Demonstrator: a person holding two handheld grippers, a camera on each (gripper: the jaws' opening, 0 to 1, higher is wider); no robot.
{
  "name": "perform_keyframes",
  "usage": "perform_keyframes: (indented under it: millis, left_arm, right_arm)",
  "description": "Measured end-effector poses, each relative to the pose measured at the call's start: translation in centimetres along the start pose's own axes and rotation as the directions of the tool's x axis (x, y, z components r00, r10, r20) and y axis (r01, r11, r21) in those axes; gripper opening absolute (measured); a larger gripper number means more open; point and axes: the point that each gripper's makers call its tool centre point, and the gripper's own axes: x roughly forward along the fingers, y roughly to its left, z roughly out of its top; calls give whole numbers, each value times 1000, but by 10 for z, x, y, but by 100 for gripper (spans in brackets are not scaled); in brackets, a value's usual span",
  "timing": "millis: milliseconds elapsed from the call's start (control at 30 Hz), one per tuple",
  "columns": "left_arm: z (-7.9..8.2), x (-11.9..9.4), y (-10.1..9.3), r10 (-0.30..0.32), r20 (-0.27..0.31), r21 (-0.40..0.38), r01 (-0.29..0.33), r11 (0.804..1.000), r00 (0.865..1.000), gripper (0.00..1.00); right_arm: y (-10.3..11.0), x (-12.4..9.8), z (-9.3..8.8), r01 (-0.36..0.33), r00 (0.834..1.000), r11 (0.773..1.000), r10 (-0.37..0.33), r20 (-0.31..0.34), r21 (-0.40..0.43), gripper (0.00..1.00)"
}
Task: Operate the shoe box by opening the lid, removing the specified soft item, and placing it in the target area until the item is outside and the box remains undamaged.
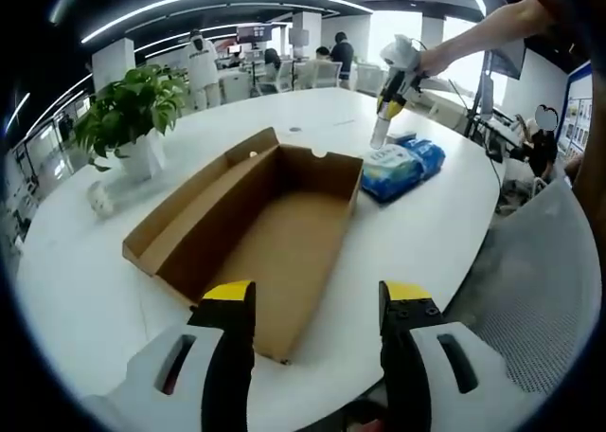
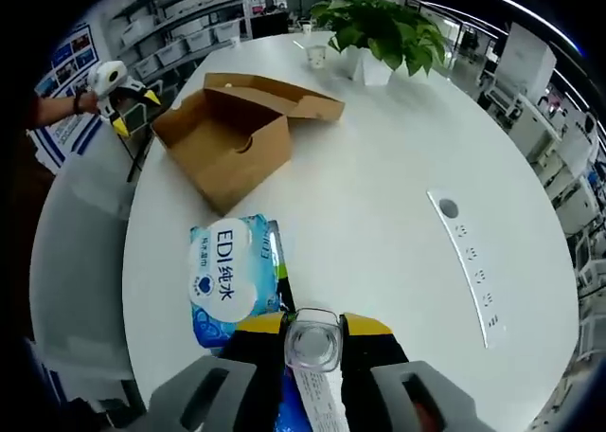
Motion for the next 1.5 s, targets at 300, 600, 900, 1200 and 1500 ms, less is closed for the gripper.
perform_keyframes:
  millis: [300, 600, 900, 1200, 1500]
  left_arm:
    - [-1, 0, 0, 5, -7, -3, -5, 1000, 1000, 52]
    - [-2, 1, 1, 6, -14, -3, -6, 1000, 1000, 52]
    - [1, 4, 0, 2, -11, -5, -2, 1000, 1000, 52]
    - [4, 6, 0, -1, -5, -10, 1, 1000, 1000, 52]
    - [4, 6, 0, 1, -4, -14, -1, 1000, 1000, 52]
  right_arm:
    - [-1, 9, -6, -18, 999, 999, 15, -46, -45, 17]
    - [3, 16, -9, -37, 996, 994, 29, -82, -99, 17]
    - [3, 20, -7, -52, 993, 989, 37, -108, -140, 17]
    - [5, 23, -2, -59, 994, 982, 41, -105, -182, 18]
    - [3, 23, -4, -63, 991, 968, 32, -130, -242, 18]
